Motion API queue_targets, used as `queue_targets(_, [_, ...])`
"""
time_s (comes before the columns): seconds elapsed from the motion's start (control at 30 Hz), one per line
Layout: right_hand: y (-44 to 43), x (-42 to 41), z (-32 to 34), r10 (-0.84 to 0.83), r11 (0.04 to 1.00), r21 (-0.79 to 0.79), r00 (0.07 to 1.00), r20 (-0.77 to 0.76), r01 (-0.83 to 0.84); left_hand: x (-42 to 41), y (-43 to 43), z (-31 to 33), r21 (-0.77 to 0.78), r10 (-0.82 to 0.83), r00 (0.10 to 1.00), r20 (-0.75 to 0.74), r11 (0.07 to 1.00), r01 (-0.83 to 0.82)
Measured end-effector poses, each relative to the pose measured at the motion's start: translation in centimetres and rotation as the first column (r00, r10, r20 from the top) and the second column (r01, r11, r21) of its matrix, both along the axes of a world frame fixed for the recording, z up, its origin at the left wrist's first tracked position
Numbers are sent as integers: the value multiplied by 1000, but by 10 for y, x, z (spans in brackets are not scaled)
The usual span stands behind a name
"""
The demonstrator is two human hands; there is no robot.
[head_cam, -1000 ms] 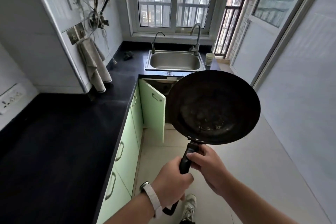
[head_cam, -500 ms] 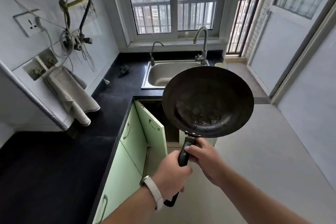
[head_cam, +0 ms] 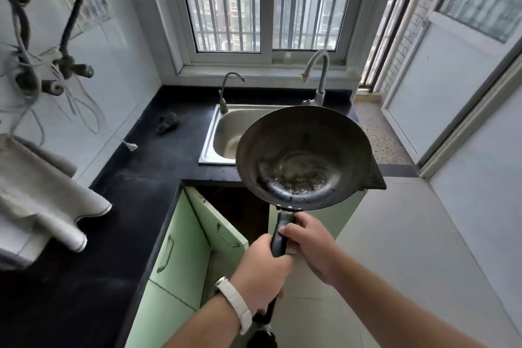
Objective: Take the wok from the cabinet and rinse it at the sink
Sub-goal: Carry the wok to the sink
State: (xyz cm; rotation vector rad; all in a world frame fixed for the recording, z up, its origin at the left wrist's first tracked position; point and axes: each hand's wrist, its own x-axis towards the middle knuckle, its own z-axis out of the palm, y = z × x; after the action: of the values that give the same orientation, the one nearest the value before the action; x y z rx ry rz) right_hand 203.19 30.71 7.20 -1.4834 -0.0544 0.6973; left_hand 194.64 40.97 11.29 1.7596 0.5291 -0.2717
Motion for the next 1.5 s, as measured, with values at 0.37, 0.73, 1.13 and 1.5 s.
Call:
queue_targets(0.37, [71, 145, -25, 43, 987, -151, 994, -99, -57, 143, 71, -29, -58, 21, 994, -103, 998, -27])
queue_targets(0.73, [107, 211, -50, 160, 979, -90, 966, -204, -181, 202, 101, -47, -57, 90, 979, -182, 993, -102])
queue_targets(1.13, [102, 302, -81, 336, 935, -1, 885, -323, -355, 278, 82, -69, -17, 259, 926, -276, 961, -274])
queue_targets(1.5, [72, 368, -100, 393, 910, 61, 807, -441, -411, 347, 38, -91, 34, 351, 864, -360, 931, -364])
